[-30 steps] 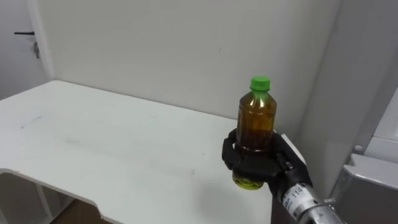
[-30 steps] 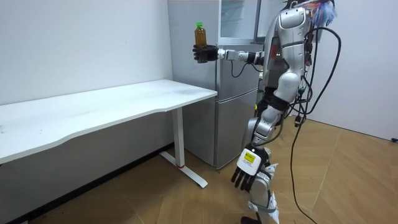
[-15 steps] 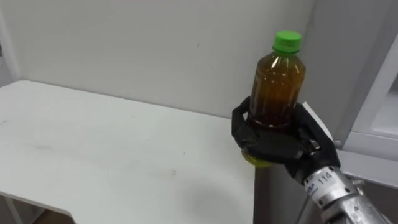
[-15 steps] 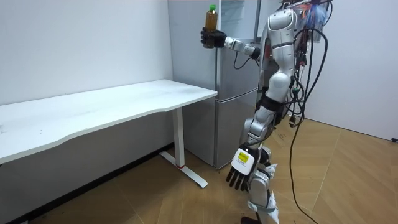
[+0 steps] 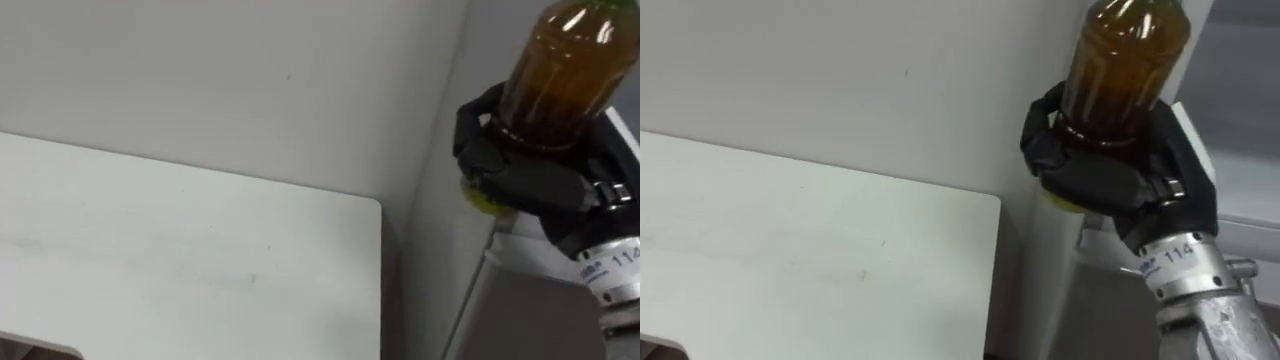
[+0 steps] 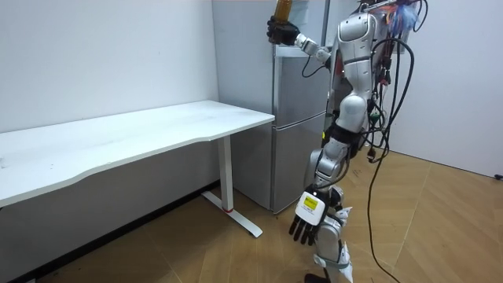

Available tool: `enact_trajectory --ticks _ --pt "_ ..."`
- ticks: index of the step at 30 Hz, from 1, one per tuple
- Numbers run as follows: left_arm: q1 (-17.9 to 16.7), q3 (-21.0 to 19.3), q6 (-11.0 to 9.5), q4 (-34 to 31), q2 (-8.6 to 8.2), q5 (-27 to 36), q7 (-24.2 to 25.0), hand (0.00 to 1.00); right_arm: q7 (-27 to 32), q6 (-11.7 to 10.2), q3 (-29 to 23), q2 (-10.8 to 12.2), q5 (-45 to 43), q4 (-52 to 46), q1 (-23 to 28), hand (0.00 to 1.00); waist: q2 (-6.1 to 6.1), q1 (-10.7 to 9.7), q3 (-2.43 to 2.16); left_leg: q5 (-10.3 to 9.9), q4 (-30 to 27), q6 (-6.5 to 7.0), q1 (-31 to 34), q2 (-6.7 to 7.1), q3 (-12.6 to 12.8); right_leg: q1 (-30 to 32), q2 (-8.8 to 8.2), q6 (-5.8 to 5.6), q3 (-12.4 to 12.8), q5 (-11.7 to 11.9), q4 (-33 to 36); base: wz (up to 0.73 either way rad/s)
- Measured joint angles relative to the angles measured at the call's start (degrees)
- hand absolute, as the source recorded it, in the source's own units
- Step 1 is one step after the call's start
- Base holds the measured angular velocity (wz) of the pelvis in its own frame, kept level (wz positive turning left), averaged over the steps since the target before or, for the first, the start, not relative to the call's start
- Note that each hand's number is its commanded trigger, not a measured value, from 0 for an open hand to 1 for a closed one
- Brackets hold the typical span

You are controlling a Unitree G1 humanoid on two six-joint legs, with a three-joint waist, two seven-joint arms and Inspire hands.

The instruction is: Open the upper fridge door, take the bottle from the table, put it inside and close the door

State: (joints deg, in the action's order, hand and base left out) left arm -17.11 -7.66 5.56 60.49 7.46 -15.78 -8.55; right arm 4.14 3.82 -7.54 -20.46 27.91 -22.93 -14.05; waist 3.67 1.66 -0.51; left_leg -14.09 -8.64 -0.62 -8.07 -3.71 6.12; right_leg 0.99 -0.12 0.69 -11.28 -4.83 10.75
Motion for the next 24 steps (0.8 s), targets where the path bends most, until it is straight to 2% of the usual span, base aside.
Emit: enact_trajectory --ticks 1,4,8,14,20,24 --pt "-0.05 -1.21 -0.72 0.34 -0.2 -0.03 -0.25 0.0 0.16 0.0 -1.71 0.0 0.48 -0.99 0.87 1.0 -0.11 -0.12 0.04 0.0 0.1 0.0 -0.1 -0.03 0.07 0.0 0.07 0.0 0.11 0.0 0.01 -0.05" --pt "-0.26 -3.1 -1.14 0.94 -0.43 -0.02 -1.2 0.0 2.48 -0.01 -5.83 0.0 1.29 -2.59 2.31 1.0 -0.17 -0.52 0.02 0.0 0.31 -0.01 -0.29 -0.12 0.23 -0.03 0.22 0.0 0.29 0.0 0.01 -0.04" --pt "-0.77 -3.33 -1.14 1.32 -0.56 -0.01 -2.54 0.0 4.9 -0.01 -9.69 0.0 3.78 -2.66 2.33 1.0 -0.2 -2.42 0.04 -0.03 0.51 -0.05 -0.26 -0.09 0.32 0.06 0.2 0.0 0.28 0.0 0.05 0.0" --pt "-0.92 -3.45 -1.58 1.28 -0.41 -0.02 -3.43 0.0 7.25 -0.02 -11.89 0.0 5.66 -2.65 2.38 1.0 -0.32 -3.43 -0.05 -0.04 0.8 -0.06 -0.29 -0.13 1.74 1.23 0.39 0.05 1.54 0.0 1.02 -0.12" --pt "-0.89 -3.45 -2.28 1.21 -0.11 -0.06 -3.72 0.0 10.16 -0.05 -12.24 -0.03 6.6 -2.05 2.41 1.0 0.0 -4.69 -0.02 -0.04 0.82 -0.05 -0.29 -0.04 1.94 1.54 0.38 0.09 1.88 0.02 1.25 -0.04" --pt "-0.85 -3.5 -2.29 1.18 -0.09 -0.12 -3.71 0.0 10.93 -0.05 -13.7 -0.03 6.26 -0.56 2.4 1.0 0.36 -4.69 0.0 -0.04 0.83 -0.05 -0.32 0.0 1.94 1.57 0.4 0.09 1.98 0.02 1.24 0.0"
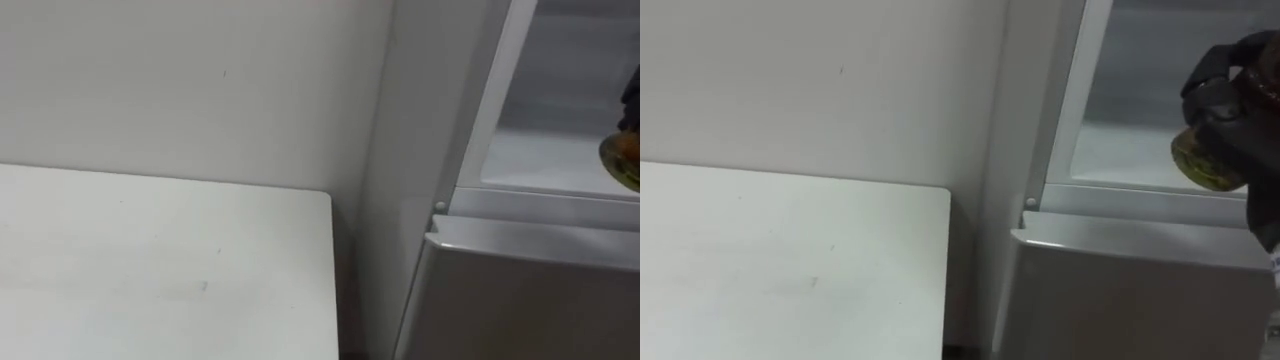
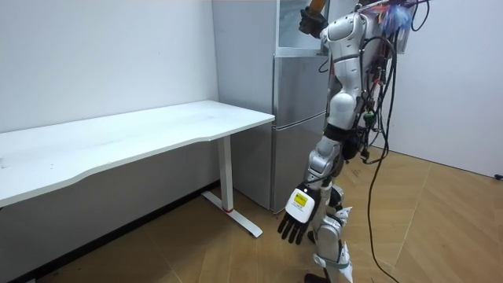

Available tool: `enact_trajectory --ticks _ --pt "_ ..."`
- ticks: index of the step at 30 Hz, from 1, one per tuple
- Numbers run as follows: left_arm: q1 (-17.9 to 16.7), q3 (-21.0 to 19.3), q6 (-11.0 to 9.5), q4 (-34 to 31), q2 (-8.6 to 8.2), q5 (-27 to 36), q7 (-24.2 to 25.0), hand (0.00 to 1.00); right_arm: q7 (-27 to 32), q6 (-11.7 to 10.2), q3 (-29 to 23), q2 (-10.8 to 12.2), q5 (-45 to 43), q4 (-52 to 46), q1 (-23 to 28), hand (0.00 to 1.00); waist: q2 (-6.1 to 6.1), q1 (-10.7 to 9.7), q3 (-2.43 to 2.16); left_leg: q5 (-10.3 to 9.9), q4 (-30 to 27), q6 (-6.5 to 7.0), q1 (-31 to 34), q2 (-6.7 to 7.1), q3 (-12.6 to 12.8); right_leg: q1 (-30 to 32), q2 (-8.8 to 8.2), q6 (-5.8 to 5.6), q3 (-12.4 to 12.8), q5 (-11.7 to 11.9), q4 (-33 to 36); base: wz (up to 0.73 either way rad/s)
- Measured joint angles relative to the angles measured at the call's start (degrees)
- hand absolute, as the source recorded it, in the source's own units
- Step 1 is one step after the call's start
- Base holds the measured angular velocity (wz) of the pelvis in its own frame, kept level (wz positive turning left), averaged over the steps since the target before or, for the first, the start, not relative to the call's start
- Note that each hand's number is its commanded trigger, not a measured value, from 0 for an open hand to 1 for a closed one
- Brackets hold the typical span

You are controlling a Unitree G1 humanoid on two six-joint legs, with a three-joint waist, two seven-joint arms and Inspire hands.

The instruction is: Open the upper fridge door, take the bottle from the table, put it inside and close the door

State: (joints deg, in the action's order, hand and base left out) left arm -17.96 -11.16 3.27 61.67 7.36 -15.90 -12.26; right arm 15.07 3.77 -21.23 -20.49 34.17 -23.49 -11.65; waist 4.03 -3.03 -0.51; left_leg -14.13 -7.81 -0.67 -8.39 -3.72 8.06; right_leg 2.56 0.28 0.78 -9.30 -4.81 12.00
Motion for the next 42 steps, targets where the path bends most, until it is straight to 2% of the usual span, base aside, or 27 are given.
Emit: enact_trajectory --ticks 8,11,15,18,20,22,24,26,29,36,42 --pt "0.43 0.25 0.62 -0.4 -0.12 0.08 0.5 0.0 1.84 0.15 -0.21 0.0 0.53 4.89 -0.05 1.0 1.03 0.5 0.1 0.0 0.05 0.02 0.0 0.1 1.07 0.72 0.2 -0.01 1.02 -0.01 0.23 -0.06" --pt "0.58 0.21 1.55 -1.59 -0.09 0.04 0.53 0.0 2.38 1.47 -0.11 0.0 0.47 5.13 -0.09 1.0 0.99 1.34 0.12 0.0 0.07 0.02 0.07 0.09 0.96 0.83 0.21 -0.01 1.04 -0.01 0.25 -0.01" --pt "0.77 0.2 1.54 -2.59 -0.1 -0.04 0.53 0.0 2.48 1.87 0.45 -0.27 0.46 5.94 -1.5 1.0 0.87 1.88 0.2 0.0 0.06 0.03 0.23 0.09 0.74 0.98 0.11 -0.01 0.72 -0.01 0.37 0.0" --pt "0.89 0.14 1.67 -2.88 -0.08 -0.79 0.53 0.0 2.7 2.03 1.84 -2.75 -0.35 7.72 -3.1 1.0 0.91 2.3 0.18 0.01 -0.05 0.03 0.86 0.14 0.59 1.58 -0.06 -0.01 0.43 0.0 0.62 0.0" --pt "0.69 0.1 2.48 -3.89 -0.06 -1.84 0.65 0.0 2.14 2.06 2.15 -4.68 -0.65 9.42 -3.27 1.0 0.95 3.2 0.19 0.01 -0.09 0.03 0.88 0.09 0.58 1.55 -0.04 -0.01 0.35 0.0 0.62 0.0" --pt "0.68 0.08 2.86 -4.64 -0.03 -1.82 0.93 0.0 1.44 2.36 2.16 -5.15 -0.66 11.5 -3.99 1.0 1.11 3.61 0.28 0.02 -0.08 0.03 0.93 0.1 0.51 1.56 -0.09 -0.01 0.25 0.0 0.63 0.0" --pt "0.7 0.08 3.2 -4.84 0.03 -1.79 1.71 0.0 1.12 3.38 2.24 -5.15 -0.34 12.85 -4.83 1.0 1.29 3.78 0.39 0.02 0.03 0.03 0.99 0.1 0.45 1.56 -0.12 -0.01 0.18 -0.01 0.64 0.0" --pt "0.69 0.02 3.54 -4.86 0.14 -1.8 1.94 0.0 0.89 3.94 2.26 -5.22 0.24 15.8 -6.54 1.0 1.84 3.72 0.69 0.01 -0.02 0.03 1.17 0.1 0.27 1.64 -0.08 -0.01 0.18 -0.01 0.65 0.0" --pt "0.64 0.04 3.91 -4.91 0.11 -1.8 2.92 0.0 1.1 4.43 2.27 -5.22 0.51 18.86 -8.93 1.0 1.95 3.84 0.67 0.01 -0.05 0.03 1.23 0.14 0.22 1.75 -0.07 -0.02 0.26 -0.02 0.61 0.0" --pt "0.64 0.13 3.9 -6.19 0.33 -1.79 2.89 0.0 1.25 4.65 3.61 -5.23 0.48 20.36 -10.26 1.0 1.91 4.21 0.58 0.03 -0.72 0.05 1.94 0.13 -0.14 2.18 -0.09 -0.02 0.2 -0.04 0.63 0.0" --pt "0.44 0.15 4.45 -6.55 0.32 -1.79 2.82 0.0 0.99 6.41 4.46 -5.31 0.58 23.08 -13.43 1.0 1.76 4.09 0.44 0.03 -1.07 0.04 2.28 0.16 -0.36 2.3 -0.29 0.0 -0.17 -0.02 0.68 0.01"
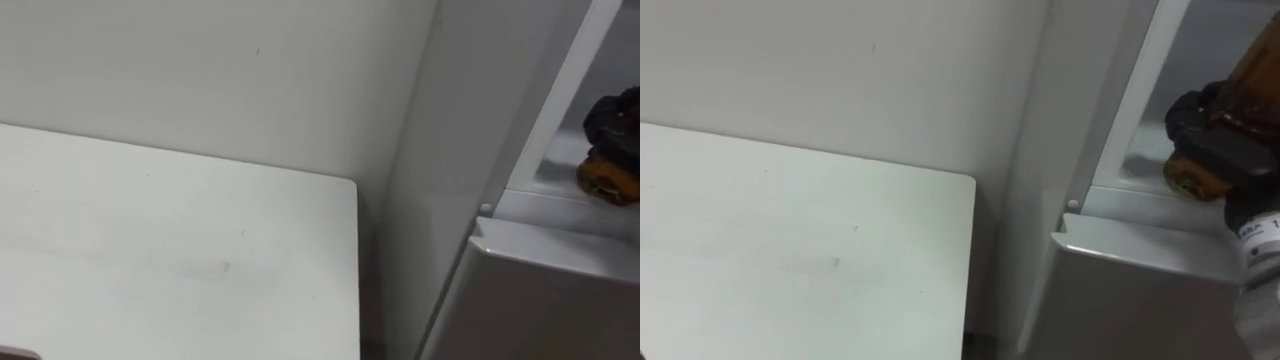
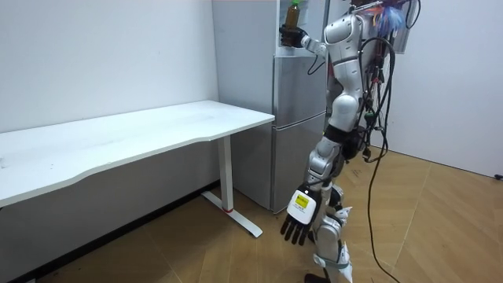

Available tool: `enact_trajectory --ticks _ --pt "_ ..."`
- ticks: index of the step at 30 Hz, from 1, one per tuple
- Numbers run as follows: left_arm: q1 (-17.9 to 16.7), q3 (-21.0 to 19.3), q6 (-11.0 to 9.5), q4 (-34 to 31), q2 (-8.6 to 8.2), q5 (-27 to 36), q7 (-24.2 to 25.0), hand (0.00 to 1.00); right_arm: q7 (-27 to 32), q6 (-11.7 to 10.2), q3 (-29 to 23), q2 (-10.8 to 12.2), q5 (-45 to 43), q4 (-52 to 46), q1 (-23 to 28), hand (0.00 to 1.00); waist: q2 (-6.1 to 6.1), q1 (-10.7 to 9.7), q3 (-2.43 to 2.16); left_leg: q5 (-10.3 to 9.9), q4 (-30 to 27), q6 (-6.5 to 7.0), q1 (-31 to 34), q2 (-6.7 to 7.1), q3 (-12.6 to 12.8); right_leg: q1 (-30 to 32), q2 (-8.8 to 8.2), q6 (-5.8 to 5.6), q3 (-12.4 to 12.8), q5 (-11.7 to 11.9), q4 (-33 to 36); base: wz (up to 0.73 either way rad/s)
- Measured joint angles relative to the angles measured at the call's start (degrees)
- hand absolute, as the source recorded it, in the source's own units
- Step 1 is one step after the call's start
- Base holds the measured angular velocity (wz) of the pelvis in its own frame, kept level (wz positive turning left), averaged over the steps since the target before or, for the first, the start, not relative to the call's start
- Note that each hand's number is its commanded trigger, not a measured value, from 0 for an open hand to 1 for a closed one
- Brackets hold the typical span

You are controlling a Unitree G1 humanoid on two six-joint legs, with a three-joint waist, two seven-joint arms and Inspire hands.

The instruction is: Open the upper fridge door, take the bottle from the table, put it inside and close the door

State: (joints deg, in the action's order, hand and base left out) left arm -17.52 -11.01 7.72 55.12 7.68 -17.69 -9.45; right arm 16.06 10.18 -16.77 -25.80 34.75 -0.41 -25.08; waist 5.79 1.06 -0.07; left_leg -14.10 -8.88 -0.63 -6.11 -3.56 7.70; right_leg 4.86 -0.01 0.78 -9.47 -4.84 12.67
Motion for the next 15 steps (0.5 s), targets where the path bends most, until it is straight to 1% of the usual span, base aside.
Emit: enact_trajectory --ticks 1,4,7,8,11,15 --pt "0.0 0.02 0.22 -0.11 0.01 0.0 0.0 0.0 0.05 0.07 0.11 -0.2 0.0 1.38 -1.28 1.0 -0.04 -0.01 -0.06 0.0 -0.04 0.0 0.01 0.0 -0.06 -0.01 -0.04 0.02 -0.1 0.02 0.04 0.04" --pt "-0.56 0.01 0.84 -1.48 0.05 -0.01 0.01 0.0 0.04 0.51 0.84 -1.98 0.11 3.66 -3.13 1.0 0.11 -0.31 -0.19 0.01 -0.34 -0.02 0.34 -0.01 -0.42 -0.04 -0.14 0.04 -0.62 0.03 0.09 0.07" --pt "-0.99 0.01 1.02 -2.22 0.2 0.0 0.11 0.0 -0.6 0.59 2.73 -3.75 1.1 6.2 -5.16 1.0 0.34 -0.76 -0.29 0.02 -0.64 -0.03 0.48 -0.04 -0.39 -0.11 -0.19 0.08 -0.81 0.05 0.09 0.03" --pt "-0.98 0.01 1.06 -2.22 0.44 -0.01 0.21 0.0 -1.25 0.76 3.15 -4.17 1.23 7.84 -6.02 1.0 0.58 -0.76 -0.43 0.02 -0.69 -0.03 0.48 -0.05 -0.42 -0.14 -0.17 0.11 -0.81 0.07 0.09 0.0" --pt "-1.0 0.01 1.29 -2.22 1.07 0.01 1.28 0.0 -2.25 1.36 3.16 -4.17 1.22 10.61 -7.06 1.0 1.14 -0.68 -0.72 0.02 -0.78 -0.04 0.37 -0.07 -0.48 -0.4 -0.18 0.12 -0.84 0.08 -0.01 0.0" --pt "-1.01 0.02 1.91 -2.22 1.18 0.03 2.31 0.0 -3.32 1.76 3.78 -4.32 2.51 12.63 -7.99 1.0 1.27 -0.76 -0.71 0.01 -0.74 -0.03 0.33 0.03 -0.94 -0.59 -0.43 0.12 -1.43 0.07 -0.01 0.05"
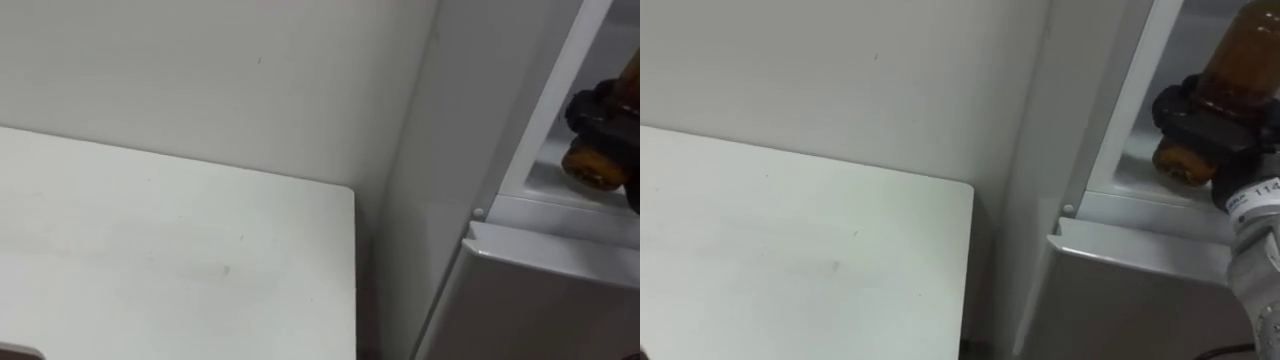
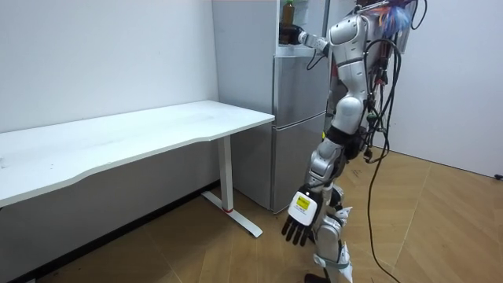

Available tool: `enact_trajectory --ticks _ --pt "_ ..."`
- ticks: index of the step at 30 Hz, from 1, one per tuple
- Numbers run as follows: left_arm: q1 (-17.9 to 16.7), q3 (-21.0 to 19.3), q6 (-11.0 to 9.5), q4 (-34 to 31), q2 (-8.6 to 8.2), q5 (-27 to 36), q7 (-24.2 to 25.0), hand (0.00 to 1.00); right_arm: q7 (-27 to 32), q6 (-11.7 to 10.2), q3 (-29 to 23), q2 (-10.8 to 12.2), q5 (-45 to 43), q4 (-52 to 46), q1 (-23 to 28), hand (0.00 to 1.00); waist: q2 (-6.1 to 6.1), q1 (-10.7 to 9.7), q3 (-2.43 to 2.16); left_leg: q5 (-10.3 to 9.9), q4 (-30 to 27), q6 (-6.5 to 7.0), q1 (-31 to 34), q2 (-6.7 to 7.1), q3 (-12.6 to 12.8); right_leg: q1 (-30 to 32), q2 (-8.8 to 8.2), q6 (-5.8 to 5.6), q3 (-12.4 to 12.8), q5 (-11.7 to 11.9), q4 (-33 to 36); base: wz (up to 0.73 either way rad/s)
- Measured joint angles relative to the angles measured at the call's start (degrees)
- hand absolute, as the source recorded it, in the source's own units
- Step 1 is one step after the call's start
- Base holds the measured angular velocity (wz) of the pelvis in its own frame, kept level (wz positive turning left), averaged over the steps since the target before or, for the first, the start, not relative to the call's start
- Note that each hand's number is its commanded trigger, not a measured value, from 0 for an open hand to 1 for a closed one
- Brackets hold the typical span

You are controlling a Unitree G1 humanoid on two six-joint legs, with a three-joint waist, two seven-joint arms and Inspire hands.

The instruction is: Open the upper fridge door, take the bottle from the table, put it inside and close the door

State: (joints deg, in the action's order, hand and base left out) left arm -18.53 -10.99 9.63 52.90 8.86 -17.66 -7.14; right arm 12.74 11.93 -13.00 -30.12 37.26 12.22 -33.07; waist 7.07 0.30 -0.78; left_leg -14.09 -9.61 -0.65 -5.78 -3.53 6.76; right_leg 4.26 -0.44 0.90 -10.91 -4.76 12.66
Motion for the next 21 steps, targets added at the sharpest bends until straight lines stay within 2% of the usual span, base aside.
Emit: enact_trajectory --ticks 6,7,10,14,21 --pt "-0.17 0.04 1.15 -0.03 -0.13 -0.05 0.04 0.0 -1.27 0.69 1.03 -0.24 3.11 7.46 -4.12 1.0 0.06 0.53 0.05 0.0 0.18 0.0 0.11 0.02 -0.28 0.0 -0.05 0.0 -0.34 0.0 0.08 0.02" --pt "-0.27 0.01 1.57 -0.05 -0.12 -0.05 0.04 0.0 -1.33 0.7 1.36 -0.48 3.12 9.85 -6.19 1.0 0.06 0.7 0.07 0.0 0.22 0.0 0.18 0.06 -0.53 0.03 -0.06 0.0 -0.31 -0.01 0.08 0.0" --pt "-0.21 0.01 1.86 -0.48 -0.05 0.02 0.03 0.0 -1.18 0.7 3.5 -2.48 2.58 15.85 -9.79 1.0 0.17 1.24 0.11 -0.01 0.19 0.02 0.19 0.13 -0.79 0.02 -0.05 -0.01 -0.23 -0.02 0.08 0.0" --pt "-0.13 -0.02 2.6 -0.95 0.1 0.01 0.03 0.0 -1.54 0.74 5.6 -3.76 2.2 21.57 -13.57 1.0 0.49 1.53 0.2 -0.01 0.09 0.01 0.41 0.1 -1.06 0.07 -0.03 -0.02 -0.3 -0.04 -0.04 0.02" --pt "-0.05 -0.03 3.59 -1.37 0.48 0.02 0.03 0.0 -2.14 1.18 5.63 -4.19 1.35 23.14 -13.94 1.0 1.07 1.74 0.09 -0.01 0.0 0.01 0.58 0.08 -1.44 0.08 0.01 -0.03 -0.51 -0.05 -0.17 0.02"
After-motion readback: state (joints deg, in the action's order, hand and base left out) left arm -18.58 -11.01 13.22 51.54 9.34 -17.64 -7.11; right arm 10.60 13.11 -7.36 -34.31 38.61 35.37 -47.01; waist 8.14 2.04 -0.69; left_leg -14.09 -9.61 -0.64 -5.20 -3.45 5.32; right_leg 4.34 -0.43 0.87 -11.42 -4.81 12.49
